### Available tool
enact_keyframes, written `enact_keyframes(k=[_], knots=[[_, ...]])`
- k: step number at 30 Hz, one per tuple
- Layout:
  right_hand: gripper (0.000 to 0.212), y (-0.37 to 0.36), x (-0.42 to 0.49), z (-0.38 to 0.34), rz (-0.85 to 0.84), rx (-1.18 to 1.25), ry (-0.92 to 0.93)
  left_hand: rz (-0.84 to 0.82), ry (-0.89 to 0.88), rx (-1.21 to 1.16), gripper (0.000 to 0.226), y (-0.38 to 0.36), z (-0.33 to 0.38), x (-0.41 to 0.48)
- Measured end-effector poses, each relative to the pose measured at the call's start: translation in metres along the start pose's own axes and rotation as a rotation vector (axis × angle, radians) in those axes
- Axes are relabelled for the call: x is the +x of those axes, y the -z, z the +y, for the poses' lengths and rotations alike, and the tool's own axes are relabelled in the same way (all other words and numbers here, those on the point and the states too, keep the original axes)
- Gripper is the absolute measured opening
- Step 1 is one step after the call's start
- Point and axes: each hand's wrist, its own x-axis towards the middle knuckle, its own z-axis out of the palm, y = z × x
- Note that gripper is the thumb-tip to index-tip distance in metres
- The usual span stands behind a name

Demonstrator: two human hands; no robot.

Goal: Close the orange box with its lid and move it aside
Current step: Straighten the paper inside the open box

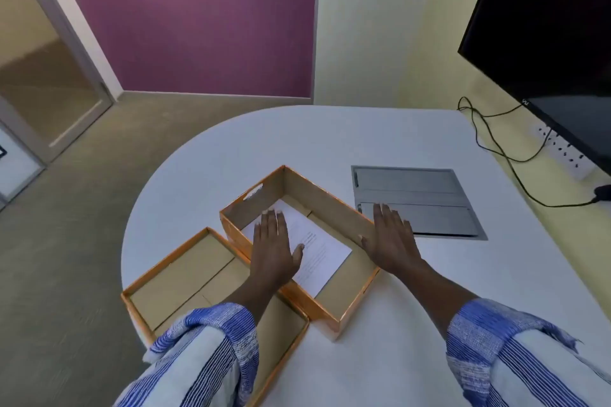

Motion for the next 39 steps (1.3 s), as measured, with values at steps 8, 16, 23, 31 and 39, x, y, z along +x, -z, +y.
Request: enact_keyframes(k=[8, 16, 23, 31, 39], knots=[[0.084, -0.027, -0.018, 0.007, -0.086, 0.024, -0.033, 0.136, 0.244, -0.165, 0.102, -0.026, -0.003, -0.032], [0.083, -0.035, -0.016, 0.012, -0.044, 0.040, -0.033, -0.036, 0.792, -0.824, 0.081, -0.030, 0.018, -0.030], [0.082, -0.027, -0.014, 0.022, -0.001, 0.102, -0.161, -0.007, 0.620, -0.783, 0.067, -0.031, 0.017, -0.025], [0.081, -0.019, -0.031, 0.051, 0.002, 0.237, -0.350, -0.118, 0.323, -0.729, 0.059, -0.042, 0.036, -0.028], [0.057, -0.034, -0.063, 0.070, 0.079, 0.328, -0.523, -0.166, 0.162, -0.745, 0.063, -0.056, 0.047, -0.052]])
